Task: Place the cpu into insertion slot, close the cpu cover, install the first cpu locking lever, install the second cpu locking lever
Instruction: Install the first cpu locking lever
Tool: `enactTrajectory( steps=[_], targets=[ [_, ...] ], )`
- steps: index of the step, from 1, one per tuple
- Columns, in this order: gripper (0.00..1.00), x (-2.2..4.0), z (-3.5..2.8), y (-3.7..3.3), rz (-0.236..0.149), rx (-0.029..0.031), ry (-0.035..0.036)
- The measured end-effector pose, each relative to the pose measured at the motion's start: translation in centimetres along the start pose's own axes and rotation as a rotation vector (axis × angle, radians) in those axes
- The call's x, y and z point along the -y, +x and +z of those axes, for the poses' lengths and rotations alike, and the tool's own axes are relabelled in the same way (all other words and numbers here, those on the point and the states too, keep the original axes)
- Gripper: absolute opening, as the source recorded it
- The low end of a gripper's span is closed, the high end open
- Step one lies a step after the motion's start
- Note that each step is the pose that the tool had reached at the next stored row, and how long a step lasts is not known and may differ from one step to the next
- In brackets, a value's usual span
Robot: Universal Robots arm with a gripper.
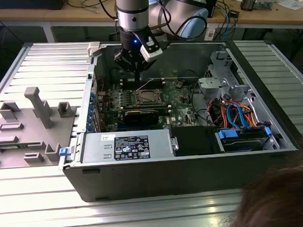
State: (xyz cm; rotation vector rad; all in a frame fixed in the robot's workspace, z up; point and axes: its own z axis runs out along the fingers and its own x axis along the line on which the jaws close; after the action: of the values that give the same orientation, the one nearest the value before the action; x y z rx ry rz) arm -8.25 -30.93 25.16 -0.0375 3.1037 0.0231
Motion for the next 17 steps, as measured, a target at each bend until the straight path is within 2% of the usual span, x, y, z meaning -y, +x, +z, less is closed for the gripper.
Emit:
enactTrajectory(
  steps=[8,17],
  targets=[
    [0.11,0.01,0.67,-0.01,0.000,-0.0001,0.0000],
    [0.11,0.01,1.09,0.00,0.000,-0.0001,0.0002]
  ],
)
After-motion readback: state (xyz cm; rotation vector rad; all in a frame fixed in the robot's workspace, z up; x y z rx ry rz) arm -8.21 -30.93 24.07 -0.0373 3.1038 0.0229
